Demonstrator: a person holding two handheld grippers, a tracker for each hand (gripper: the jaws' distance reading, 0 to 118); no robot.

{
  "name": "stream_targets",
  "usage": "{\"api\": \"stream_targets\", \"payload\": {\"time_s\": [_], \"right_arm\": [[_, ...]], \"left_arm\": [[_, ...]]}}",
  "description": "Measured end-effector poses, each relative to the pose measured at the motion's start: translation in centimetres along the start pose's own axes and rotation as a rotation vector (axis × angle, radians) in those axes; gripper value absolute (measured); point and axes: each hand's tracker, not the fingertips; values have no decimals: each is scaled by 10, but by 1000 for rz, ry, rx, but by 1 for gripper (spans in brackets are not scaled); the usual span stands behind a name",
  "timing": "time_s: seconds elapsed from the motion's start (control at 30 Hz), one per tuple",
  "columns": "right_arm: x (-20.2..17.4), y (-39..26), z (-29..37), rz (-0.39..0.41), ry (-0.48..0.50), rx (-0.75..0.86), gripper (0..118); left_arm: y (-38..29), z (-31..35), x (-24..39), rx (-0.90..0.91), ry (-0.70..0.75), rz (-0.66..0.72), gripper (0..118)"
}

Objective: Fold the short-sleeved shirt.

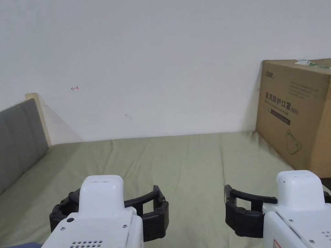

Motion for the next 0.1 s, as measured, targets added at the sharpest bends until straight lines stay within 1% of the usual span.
{"api": "stream_targets", "payload": {"time_s": [0.1], "right_arm": [[-1,0,0,9,-3,4,118]], "left_arm": [[0,1,2,19,12,-7,116]]}}
